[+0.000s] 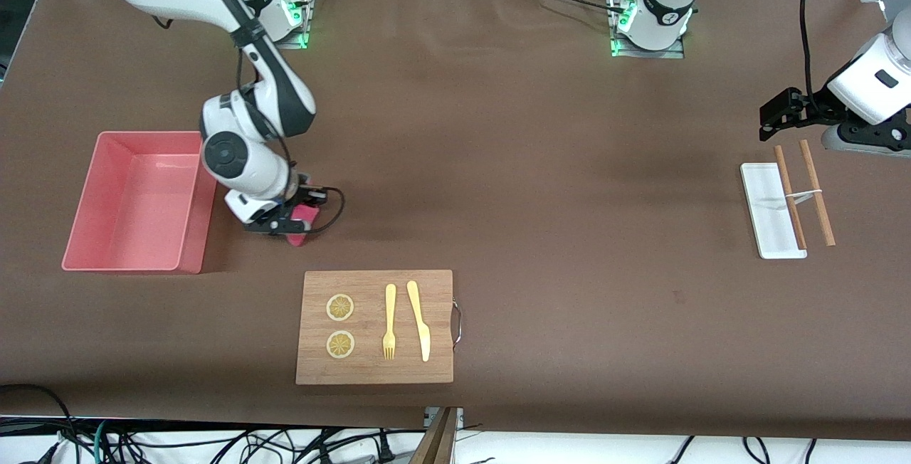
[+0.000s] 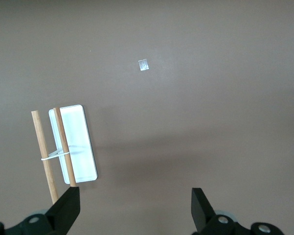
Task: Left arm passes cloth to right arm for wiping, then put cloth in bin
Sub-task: 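Wipe the table with the cloth in the right gripper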
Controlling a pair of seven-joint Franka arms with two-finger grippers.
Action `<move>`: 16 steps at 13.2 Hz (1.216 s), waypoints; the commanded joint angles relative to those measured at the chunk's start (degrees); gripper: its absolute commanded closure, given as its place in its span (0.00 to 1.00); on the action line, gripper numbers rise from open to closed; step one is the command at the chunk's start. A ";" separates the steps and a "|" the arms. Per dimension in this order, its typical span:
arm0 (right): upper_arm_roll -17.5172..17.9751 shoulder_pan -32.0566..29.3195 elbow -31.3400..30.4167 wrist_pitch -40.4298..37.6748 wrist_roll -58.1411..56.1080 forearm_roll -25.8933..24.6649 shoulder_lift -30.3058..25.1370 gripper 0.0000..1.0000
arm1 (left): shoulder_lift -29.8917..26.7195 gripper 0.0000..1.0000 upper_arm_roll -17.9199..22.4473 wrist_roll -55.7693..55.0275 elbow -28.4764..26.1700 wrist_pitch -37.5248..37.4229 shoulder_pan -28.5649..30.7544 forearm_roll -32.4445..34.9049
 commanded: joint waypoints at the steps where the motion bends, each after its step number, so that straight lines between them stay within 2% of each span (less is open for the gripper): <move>1: 2.27 2.39 1.71 0.94 8.47 1.10 0.83 1.00 | -0.35 0.00 0.18 1.30 -0.20 -0.50 -0.19 -0.65; 3: 2.28 7.31 3.73 1.03 14.80 3.03 1.71 1.00 | -0.35 0.00 0.19 1.22 -0.11 -0.50 -0.19 -0.65; 10: 2.89 21.47 16.28 1.03 38.09 3.30 6.45 1.00 | -0.35 0.00 0.10 0.86 -0.11 -0.59 -0.27 -0.74; 11: 2.89 22.44 18.31 0.68 40.47 3.65 6.72 1.00 | -0.35 0.00 0.10 0.86 -0.11 -0.59 -0.36 -0.74; 13: 2.89 23.15 20.43 0.33 41.90 7.76 6.29 1.00 | -0.44 0.00 0.10 0.86 -0.11 -0.59 -0.36 -0.74; 16: 2.63 20.71 21.93 -2.91 40.15 11.91 5.32 1.00 | -0.44 0.00 0.10 0.86 -0.11 -0.59 -0.45 -0.74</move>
